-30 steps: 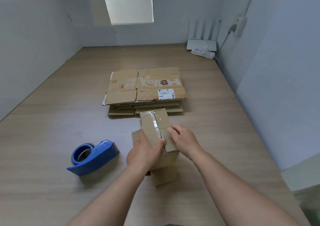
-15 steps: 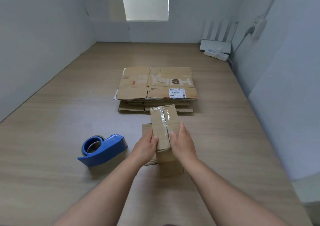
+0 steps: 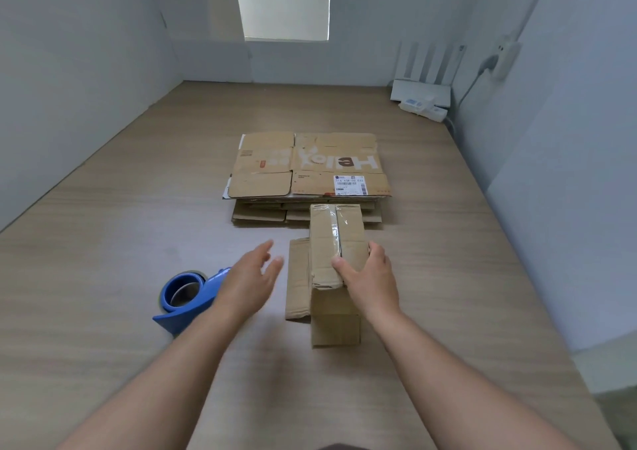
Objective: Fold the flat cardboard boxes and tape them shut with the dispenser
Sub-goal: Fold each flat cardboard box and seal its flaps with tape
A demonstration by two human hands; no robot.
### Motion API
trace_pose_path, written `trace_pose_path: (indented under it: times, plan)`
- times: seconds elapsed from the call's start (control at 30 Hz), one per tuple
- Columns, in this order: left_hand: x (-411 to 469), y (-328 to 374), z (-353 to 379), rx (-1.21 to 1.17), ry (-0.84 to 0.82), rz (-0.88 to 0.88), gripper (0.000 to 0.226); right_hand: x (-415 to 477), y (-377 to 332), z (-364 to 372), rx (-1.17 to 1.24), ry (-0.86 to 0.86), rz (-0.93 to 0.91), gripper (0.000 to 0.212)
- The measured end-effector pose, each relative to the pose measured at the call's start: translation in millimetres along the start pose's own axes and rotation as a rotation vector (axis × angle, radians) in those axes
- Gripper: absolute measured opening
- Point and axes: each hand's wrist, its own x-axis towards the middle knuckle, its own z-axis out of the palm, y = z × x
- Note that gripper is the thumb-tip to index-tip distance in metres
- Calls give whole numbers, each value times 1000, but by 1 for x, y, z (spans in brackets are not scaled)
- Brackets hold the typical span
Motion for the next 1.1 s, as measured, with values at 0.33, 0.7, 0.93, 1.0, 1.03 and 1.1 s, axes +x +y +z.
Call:
trace_pose_path:
  times: [0.33,0.7,0.93,1.0,1.03,1.1]
  plan:
    - [7,-87,-19,541,74,-254,64,9,0,-9,-58,150,-37,55]
    - [16,-87,-36,463,34,-322,47,3,-16,-20,-164,283,-255,35]
    - [3,-18,-66,-164,-95,36,35,-17,-58,-25,198,-40,-393,27]
    - [-3,-3,-72,-202,-150,110,36,-21,-66,-29,265,-184,-405,32]
    - [-7,3,-75,-214,-171,137,36,-23,-68,-32,279,-241,-419,34]
    - [-11,9,-78,-243,-198,172,37,-28,-71,-37,311,-325,-448,32]
